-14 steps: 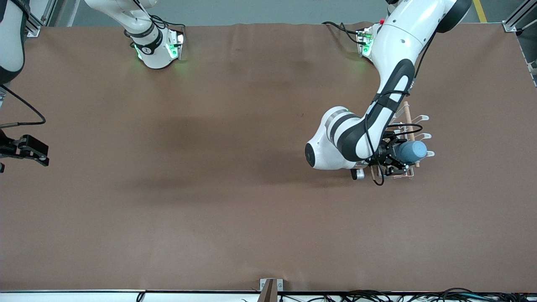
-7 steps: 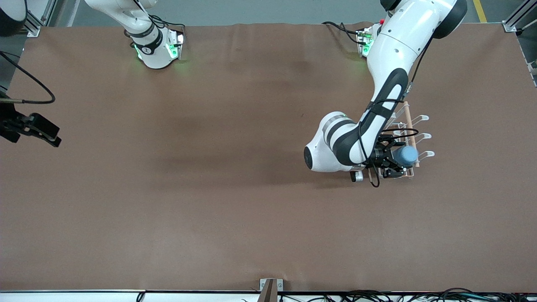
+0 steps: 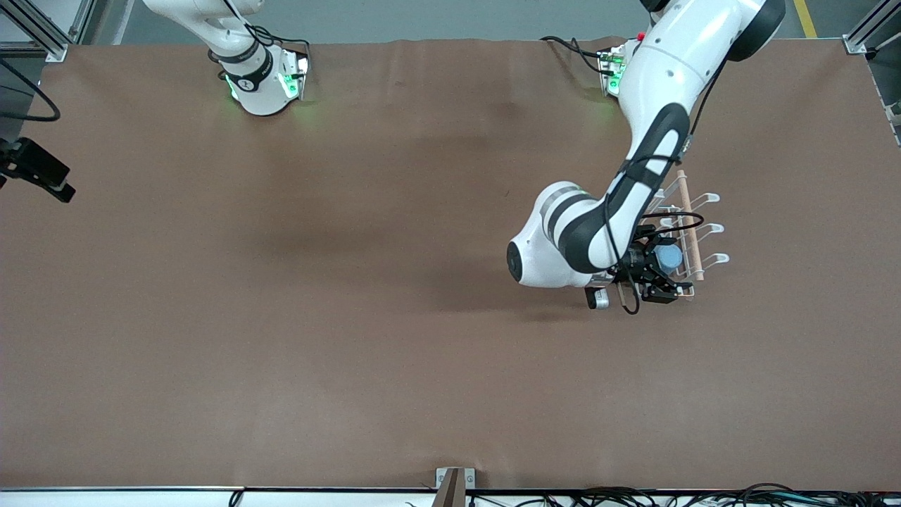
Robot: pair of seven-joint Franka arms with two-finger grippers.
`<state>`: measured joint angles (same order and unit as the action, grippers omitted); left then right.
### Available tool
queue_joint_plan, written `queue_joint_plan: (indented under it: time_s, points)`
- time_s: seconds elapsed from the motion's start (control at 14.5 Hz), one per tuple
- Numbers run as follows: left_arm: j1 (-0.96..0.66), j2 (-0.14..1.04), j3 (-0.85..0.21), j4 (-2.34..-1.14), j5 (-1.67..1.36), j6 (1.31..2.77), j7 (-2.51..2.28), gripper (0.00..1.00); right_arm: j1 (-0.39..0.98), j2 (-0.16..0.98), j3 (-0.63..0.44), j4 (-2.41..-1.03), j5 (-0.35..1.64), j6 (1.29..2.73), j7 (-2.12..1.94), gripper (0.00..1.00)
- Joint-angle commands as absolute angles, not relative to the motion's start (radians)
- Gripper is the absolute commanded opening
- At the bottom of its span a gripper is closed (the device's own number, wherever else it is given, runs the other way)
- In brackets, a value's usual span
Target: Hang cup on cup holder
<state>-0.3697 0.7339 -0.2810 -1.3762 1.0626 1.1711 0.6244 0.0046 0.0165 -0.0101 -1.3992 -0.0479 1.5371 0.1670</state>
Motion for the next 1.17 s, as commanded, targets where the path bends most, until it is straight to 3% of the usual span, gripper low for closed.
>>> queue_joint_plan:
  time_s: [0.0,0.28,0.69,1.11]
  points:
    - [-0.368,0.622,-0.316,-1.295,1.023,1.167,0.620,1.00,-0.003,-0.002,-0.061,-1.395,0.021,1.497,0.160,1.00]
    - [-0.371,0.529,-0.333,-1.160,0.933,1.198,0.422,1.00,0.002,0.005,-0.084,-1.376,0.041,1.425,0.108,0.99]
    - [-0.321,0.371,-0.325,-1.154,0.591,1.308,-0.093,1.00,0.005,0.002,-0.117,-1.411,0.029,1.413,0.046,0.98]
    - [-0.129,0.253,-0.307,-1.172,0.281,1.368,-0.109,1.00,0.006,-0.005,-0.109,-1.463,-0.008,1.476,0.038,0.98]
